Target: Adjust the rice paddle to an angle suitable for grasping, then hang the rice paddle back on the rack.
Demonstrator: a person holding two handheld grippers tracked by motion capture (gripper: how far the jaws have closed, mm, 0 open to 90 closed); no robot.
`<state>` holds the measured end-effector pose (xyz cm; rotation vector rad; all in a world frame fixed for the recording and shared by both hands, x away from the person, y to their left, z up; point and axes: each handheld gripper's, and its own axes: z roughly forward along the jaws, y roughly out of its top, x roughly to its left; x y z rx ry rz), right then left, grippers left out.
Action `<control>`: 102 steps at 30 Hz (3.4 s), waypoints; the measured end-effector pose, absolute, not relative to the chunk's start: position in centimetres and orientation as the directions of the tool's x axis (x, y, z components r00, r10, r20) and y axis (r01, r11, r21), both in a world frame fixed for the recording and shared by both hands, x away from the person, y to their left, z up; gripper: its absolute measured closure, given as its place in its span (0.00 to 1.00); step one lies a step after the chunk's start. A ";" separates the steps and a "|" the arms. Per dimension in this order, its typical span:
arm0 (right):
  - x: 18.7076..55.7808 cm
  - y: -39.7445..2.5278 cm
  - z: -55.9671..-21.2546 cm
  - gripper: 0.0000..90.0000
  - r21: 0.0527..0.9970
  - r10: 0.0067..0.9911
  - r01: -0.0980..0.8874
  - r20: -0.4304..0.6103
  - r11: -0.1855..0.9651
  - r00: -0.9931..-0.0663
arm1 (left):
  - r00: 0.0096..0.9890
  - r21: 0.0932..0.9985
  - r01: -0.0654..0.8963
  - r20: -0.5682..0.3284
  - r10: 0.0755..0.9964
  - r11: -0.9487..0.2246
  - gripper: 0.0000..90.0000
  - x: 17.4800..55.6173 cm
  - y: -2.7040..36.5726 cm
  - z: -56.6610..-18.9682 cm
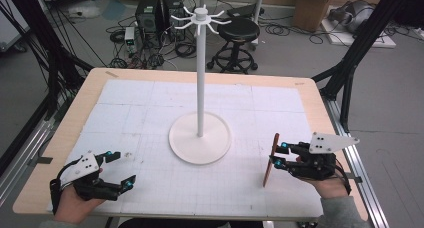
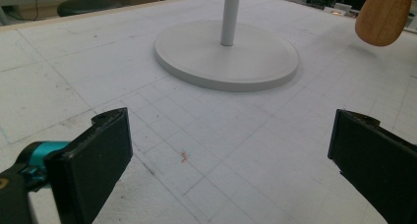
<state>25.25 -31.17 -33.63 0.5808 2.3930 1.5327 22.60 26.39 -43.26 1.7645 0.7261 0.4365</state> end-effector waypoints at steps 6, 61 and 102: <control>25.5 -31.1 -33.3 0.71 0.916 0.446 0.187 0.011 0.355 -0.895 | 0.735 0.949 0.258 -0.072 0.674 -0.181 0.04 22.5 26.6 -43.3; 26.4 -30.4 -29.1 0.72 0.964 0.462 0.129 0.007 0.233 -0.887 | 0.731 0.959 0.243 -0.083 0.677 -0.144 0.04 21.9 27.0 -43.0; 31.3 -25.4 -22.4 0.71 0.949 0.390 0.072 -0.057 0.308 -0.919 | 0.749 0.970 0.216 -0.093 0.657 -0.108 0.04 22.2 26.8 -42.7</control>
